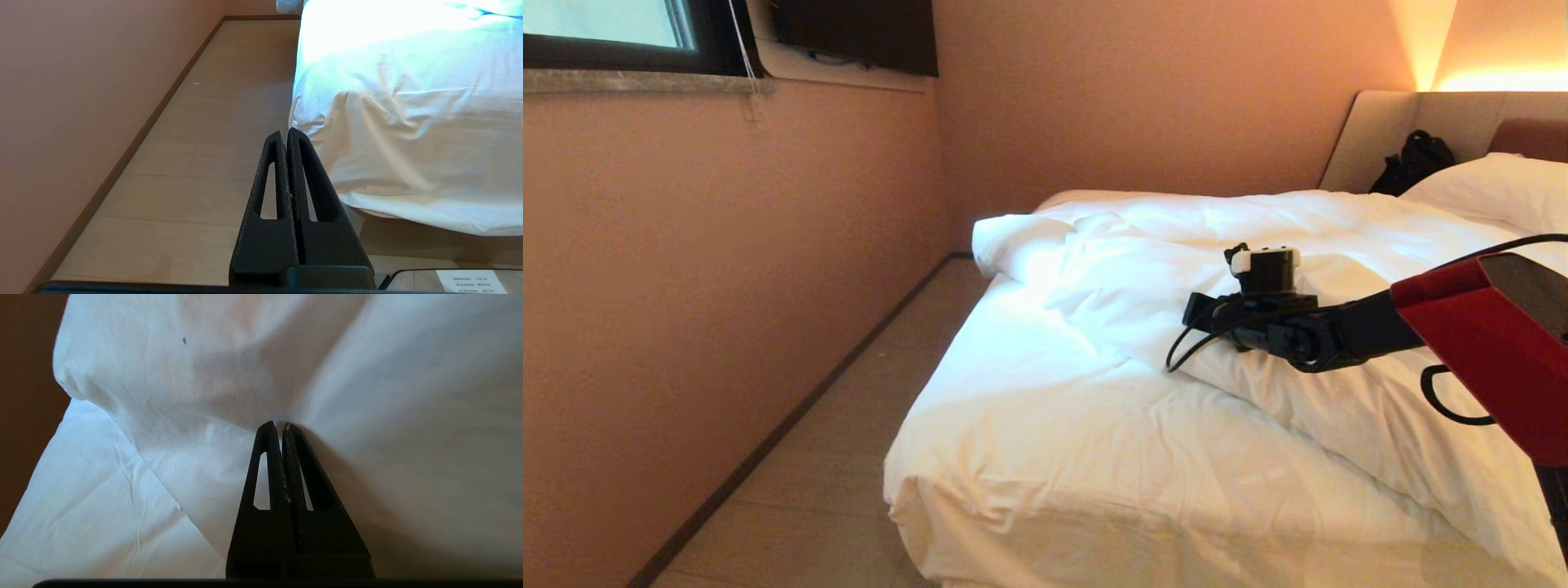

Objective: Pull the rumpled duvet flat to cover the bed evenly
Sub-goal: Hold the folded corner of the quilt

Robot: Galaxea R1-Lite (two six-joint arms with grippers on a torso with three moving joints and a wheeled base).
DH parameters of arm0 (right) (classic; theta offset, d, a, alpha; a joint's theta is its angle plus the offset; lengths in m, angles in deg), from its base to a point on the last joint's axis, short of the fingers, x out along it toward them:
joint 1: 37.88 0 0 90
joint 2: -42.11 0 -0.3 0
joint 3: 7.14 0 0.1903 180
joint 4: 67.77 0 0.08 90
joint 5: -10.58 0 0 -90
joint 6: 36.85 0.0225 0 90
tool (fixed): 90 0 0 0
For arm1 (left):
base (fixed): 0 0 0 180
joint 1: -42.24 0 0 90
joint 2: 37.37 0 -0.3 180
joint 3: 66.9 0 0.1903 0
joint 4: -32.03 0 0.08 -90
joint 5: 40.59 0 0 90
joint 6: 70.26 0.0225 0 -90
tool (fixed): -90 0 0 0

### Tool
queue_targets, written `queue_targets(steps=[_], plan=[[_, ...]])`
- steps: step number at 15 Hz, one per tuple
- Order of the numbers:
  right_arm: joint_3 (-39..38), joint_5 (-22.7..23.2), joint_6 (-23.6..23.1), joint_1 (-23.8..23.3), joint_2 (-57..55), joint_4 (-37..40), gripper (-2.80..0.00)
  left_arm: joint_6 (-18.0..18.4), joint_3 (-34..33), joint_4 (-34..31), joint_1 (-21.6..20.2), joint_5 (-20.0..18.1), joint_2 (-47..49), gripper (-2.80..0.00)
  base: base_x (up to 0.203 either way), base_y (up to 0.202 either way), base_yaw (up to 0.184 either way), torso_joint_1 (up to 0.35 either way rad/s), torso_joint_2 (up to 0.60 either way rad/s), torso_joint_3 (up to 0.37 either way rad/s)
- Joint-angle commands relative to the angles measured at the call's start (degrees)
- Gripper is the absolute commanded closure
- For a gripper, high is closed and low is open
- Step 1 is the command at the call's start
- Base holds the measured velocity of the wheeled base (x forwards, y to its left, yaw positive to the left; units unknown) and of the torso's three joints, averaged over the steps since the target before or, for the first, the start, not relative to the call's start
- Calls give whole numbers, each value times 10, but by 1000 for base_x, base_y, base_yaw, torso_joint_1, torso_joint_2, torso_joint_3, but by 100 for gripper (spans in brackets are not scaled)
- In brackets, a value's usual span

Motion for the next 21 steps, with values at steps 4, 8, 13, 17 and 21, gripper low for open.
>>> queue_targets(steps=[4, 8, 13, 17, 21], plan=[[3, -2, 1, 1, -10, -1, 0, 0, 0, 0, 0, 0, 0, 0, 0, 0, 0, 0, 0, 0], [15, -18, 0, 1, -19, 1, -280, 0, 0, 0, 0, 0, 0, 0, 0, 0, 0, 0, 0, 0], [9, -16, 5, 1, 11, 3, -280, 0, 0, 0, 0, 0, 0, 0, 0, 0, 0, 0, 0, 0], [9, -16, 13, 4, 37, 38, -280, 0, 0, 0, 0, 0, 0, 0, 0, 0, 0, 0, 0, 0], [33, -14, 69, 25, 68, 135, -280, 0, 0, 0, 0, 0, 0, 0, 0, 0, 0, 0, 0, 0]])
